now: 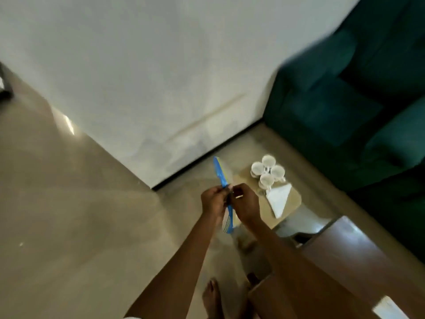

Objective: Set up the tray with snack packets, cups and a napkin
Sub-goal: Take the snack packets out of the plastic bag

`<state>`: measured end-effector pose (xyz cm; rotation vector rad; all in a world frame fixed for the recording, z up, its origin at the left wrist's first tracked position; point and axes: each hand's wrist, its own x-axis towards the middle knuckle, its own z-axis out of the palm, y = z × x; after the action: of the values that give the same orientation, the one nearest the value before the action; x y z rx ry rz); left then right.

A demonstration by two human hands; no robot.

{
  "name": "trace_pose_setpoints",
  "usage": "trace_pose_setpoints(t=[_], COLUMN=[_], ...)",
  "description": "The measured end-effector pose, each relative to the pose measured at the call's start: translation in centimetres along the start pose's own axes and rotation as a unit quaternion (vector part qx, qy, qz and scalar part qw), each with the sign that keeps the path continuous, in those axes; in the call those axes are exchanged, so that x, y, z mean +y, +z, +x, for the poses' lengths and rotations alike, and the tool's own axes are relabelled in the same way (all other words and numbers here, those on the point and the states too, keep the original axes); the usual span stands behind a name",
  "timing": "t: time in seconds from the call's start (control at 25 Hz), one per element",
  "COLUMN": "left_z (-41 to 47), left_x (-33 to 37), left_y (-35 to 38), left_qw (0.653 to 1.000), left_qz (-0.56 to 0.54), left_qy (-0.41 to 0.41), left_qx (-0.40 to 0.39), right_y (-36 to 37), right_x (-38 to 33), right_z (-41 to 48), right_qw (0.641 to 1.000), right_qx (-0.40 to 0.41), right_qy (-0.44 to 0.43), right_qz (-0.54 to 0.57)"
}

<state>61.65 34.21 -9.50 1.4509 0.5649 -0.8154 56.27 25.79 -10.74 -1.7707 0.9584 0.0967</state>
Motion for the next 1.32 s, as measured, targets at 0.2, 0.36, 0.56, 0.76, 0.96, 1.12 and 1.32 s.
trace_pose_setpoints(t=[0.2,0.36,0.56,0.76,0.96,1.12,1.32], left_z=[-9.9,-20.8,-32.4,-44.6,-53.0,-60.7,-67.4], left_x=[13.5,20.8,29.1,27.1,18.9,8.6,-0.5], left_y=[3.1,7.4,18.0,27.8,35.4,42.1,48.3], left_qw=[0.986,0.959,0.908,0.878,0.851,0.838,0.82], left_qz=[0.101,0.153,0.175,0.169,0.187,0.207,0.246], left_qy=[0.126,0.224,0.331,0.349,0.351,0.326,0.3], left_qx=[-0.035,-0.077,-0.187,-0.282,-0.342,-0.385,-0.421], right_y=[-6.7,-14.8,-30.1,-44.1,-53.2,-61.5,-68.6], right_x=[-12.9,-20.6,-28.4,-26.8,-19.4,-10.4,-2.4], right_z=[-4.7,-11.5,-16.7,-24.9,-33.0,-40.4,-47.5], right_qw=[0.982,0.954,0.914,0.879,0.858,0.846,0.844], right_qx=[0.061,0.094,0.161,0.261,0.322,0.388,0.424], right_qy=[-0.062,-0.109,-0.208,-0.252,-0.251,-0.224,-0.182], right_qz=[0.165,0.262,0.31,0.31,0.312,0.289,0.274])
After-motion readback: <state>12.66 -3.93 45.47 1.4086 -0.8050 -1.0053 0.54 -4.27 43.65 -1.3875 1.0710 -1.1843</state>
